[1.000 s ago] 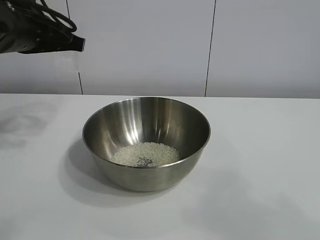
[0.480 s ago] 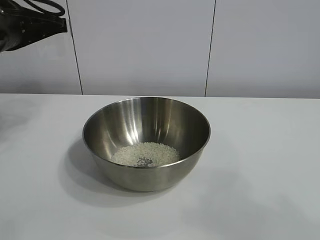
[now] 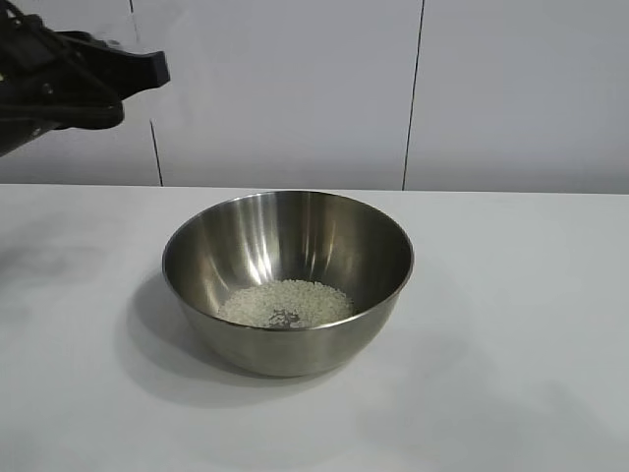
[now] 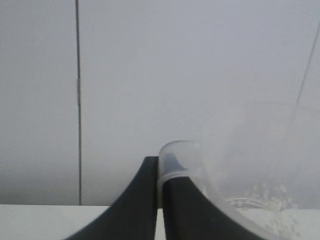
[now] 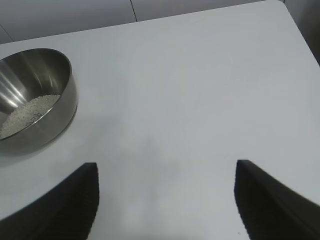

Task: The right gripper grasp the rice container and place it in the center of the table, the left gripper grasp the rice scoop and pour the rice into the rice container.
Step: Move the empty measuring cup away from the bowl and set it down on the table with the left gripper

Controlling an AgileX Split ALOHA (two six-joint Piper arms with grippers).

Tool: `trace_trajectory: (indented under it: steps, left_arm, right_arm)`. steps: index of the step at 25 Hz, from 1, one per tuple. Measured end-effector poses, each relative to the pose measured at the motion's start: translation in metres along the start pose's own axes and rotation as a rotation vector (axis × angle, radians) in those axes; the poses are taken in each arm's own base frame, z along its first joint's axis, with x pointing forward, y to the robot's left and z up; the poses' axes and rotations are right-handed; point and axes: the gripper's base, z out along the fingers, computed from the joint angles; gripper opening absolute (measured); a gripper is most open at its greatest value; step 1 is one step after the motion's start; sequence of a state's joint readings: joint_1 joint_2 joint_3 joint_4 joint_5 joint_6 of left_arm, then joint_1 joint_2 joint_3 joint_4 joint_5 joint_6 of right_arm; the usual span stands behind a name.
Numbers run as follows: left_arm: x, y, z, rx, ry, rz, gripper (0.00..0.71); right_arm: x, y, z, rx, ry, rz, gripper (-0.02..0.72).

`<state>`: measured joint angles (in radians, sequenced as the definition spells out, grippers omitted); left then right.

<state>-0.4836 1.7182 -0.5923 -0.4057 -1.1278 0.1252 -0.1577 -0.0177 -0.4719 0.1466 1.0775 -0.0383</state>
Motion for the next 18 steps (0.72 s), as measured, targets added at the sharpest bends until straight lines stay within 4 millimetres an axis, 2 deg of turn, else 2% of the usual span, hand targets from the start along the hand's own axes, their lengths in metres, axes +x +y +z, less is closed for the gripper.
trace_trajectory:
  steps: [4,10,18]
  left_arm:
    - [0.008,0.017,-0.006,-0.048,0.037,0.043,0.012]
    - [0.024,0.024,-0.024,-0.037,0.114,0.218,0.012]
    - [0.034,0.028,-0.035,-0.030,0.166,0.259,0.012]
  right_arm:
    - [0.000,0.000,0.000,0.000,0.000,0.000,0.516]
    - [0.000,0.000,0.000,0.000,0.000,0.000,0.516]
    - [0.000,0.000,0.000,0.000,0.000,0.000,0.516]
